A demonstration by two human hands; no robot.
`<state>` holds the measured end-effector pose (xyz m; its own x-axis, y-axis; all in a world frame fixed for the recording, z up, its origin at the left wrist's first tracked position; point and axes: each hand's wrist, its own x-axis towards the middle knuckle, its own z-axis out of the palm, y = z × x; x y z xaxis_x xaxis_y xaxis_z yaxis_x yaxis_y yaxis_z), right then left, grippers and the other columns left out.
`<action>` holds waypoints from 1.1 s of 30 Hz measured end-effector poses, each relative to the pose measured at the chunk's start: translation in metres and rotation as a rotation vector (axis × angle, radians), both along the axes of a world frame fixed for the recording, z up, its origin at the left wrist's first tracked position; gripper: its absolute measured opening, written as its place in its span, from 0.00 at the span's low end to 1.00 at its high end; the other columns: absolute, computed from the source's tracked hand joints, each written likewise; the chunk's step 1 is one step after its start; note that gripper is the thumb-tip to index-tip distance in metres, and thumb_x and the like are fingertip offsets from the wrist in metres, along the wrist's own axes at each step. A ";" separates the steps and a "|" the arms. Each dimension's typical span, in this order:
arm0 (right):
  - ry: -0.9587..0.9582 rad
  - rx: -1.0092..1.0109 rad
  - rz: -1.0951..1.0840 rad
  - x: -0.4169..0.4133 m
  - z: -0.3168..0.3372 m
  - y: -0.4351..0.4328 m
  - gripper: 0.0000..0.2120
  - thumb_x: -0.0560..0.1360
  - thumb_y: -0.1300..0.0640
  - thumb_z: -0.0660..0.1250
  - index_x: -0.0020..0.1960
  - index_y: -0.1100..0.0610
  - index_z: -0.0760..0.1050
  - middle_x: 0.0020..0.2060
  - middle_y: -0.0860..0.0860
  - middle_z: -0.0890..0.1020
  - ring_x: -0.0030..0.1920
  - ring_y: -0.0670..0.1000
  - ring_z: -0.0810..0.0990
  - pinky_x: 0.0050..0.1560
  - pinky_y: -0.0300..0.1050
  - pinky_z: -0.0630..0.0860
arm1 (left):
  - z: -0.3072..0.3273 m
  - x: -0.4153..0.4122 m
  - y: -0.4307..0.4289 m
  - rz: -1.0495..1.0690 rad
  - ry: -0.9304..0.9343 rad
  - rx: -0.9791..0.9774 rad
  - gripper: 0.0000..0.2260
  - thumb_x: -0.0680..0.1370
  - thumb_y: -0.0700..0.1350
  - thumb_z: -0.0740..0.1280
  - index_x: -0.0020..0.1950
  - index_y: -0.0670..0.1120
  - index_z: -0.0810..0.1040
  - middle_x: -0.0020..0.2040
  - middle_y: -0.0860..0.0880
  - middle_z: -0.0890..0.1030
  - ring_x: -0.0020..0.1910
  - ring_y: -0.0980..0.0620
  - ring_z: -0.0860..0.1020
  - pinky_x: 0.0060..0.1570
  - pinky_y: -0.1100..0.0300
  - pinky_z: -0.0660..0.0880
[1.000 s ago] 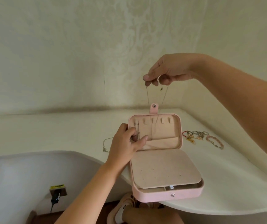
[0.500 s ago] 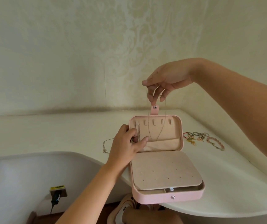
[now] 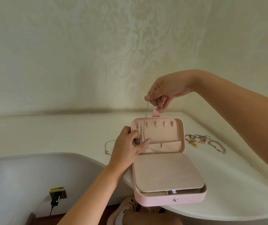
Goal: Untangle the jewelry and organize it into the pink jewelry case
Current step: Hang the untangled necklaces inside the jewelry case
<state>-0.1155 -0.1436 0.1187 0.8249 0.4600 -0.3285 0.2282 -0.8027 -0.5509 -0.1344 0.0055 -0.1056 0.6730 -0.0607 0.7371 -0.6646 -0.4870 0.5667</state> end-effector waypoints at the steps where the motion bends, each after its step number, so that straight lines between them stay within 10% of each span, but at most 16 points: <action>1: 0.001 -0.001 0.015 -0.001 -0.001 -0.001 0.13 0.80 0.57 0.62 0.40 0.61 0.77 0.32 0.54 0.80 0.39 0.52 0.82 0.48 0.45 0.80 | 0.000 0.000 0.000 -0.001 0.005 -0.002 0.18 0.69 0.51 0.74 0.32 0.50 0.64 0.35 0.55 0.65 0.30 0.61 0.65 0.32 0.72 0.63; 9: -0.178 -0.016 0.079 -0.020 -0.017 -0.006 0.03 0.72 0.58 0.72 0.44 0.55 0.85 0.40 0.56 0.85 0.38 0.47 0.81 0.38 0.35 0.77 | 0.004 -0.005 0.002 0.048 0.060 0.042 0.16 0.69 0.53 0.72 0.34 0.47 0.68 0.37 0.54 0.68 0.36 0.56 0.70 0.35 0.72 0.63; 13: -0.260 -0.083 0.093 -0.026 -0.043 -0.001 0.04 0.71 0.59 0.74 0.45 0.58 0.85 0.32 0.50 0.84 0.33 0.43 0.81 0.36 0.35 0.77 | 0.009 -0.009 0.003 0.005 0.150 0.024 0.10 0.69 0.49 0.76 0.42 0.46 0.78 0.60 0.53 0.70 0.62 0.54 0.69 0.52 0.79 0.60; 17: -0.308 -0.065 0.087 -0.032 -0.056 -0.001 0.05 0.69 0.60 0.76 0.43 0.61 0.85 0.28 0.48 0.82 0.30 0.44 0.80 0.34 0.33 0.75 | 0.019 -0.012 0.003 -0.027 0.221 0.027 0.13 0.67 0.53 0.76 0.48 0.55 0.77 0.68 0.59 0.62 0.68 0.62 0.60 0.54 0.83 0.51; 23: -0.385 -0.119 0.114 -0.031 -0.067 -0.001 0.04 0.72 0.58 0.72 0.43 0.59 0.83 0.30 0.48 0.81 0.30 0.42 0.78 0.32 0.34 0.74 | 0.040 -0.026 -0.007 -0.272 0.447 -0.180 0.04 0.75 0.43 0.71 0.46 0.52 0.80 0.44 0.54 0.83 0.43 0.60 0.79 0.44 0.66 0.74; 33: -0.340 -0.018 0.087 -0.003 -0.085 -0.018 0.03 0.70 0.61 0.75 0.43 0.60 0.84 0.25 0.44 0.81 0.30 0.43 0.80 0.33 0.32 0.75 | 0.051 -0.005 -0.010 -0.103 0.555 -0.131 0.09 0.79 0.45 0.64 0.42 0.43 0.81 0.24 0.57 0.69 0.23 0.60 0.65 0.29 0.64 0.62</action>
<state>-0.1187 -0.1613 0.0340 0.8463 0.5302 -0.0509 0.4643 -0.7812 -0.4173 -0.1389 -0.0044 -0.0546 0.9566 -0.0781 0.2807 -0.2904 -0.3377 0.8953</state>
